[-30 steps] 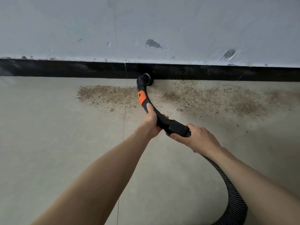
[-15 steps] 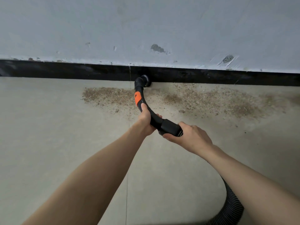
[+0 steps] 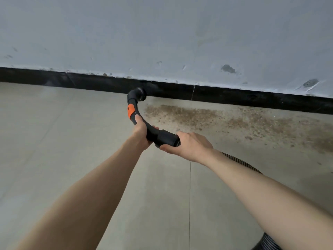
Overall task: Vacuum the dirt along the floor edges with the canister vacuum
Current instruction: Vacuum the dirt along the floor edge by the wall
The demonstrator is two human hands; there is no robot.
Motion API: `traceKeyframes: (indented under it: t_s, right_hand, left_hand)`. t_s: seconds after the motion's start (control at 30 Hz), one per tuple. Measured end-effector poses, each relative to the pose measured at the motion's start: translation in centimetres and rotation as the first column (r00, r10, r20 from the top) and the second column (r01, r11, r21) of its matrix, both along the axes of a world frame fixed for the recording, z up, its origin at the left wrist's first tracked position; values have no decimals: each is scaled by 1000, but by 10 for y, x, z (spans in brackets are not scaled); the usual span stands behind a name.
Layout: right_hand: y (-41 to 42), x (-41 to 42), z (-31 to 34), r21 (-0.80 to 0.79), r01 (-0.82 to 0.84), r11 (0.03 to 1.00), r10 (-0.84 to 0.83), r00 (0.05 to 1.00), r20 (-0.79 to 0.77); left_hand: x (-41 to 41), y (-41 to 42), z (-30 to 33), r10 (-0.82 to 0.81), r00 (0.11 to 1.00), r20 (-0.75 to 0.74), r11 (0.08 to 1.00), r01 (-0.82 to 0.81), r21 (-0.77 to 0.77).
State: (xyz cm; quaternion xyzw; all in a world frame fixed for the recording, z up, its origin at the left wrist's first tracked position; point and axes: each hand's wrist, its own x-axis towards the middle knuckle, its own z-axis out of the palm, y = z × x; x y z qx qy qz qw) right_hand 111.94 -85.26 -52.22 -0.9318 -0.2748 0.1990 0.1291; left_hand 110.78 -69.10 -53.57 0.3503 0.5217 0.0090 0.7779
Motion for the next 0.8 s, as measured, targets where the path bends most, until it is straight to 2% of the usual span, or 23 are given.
traceKeyframes:
  t_s: [0.1, 0.3, 0.8]
  right_hand:
    - [27, -12, -2, 16, -22, 1000, 23, 998, -50]
    - [51, -39, -13, 33, 13, 999, -7, 985, -171]
    - [56, -47, -16, 78, 52, 996, -30, 965, -261]
  left_hand:
    - [-15, 28, -2, 5, 998, -57, 999, -3, 42]
    - [-28, 50, -7, -93, 985, -147, 981, 115, 154]
    - [-23, 55, -3, -301, 938, -170, 911, 336, 239]
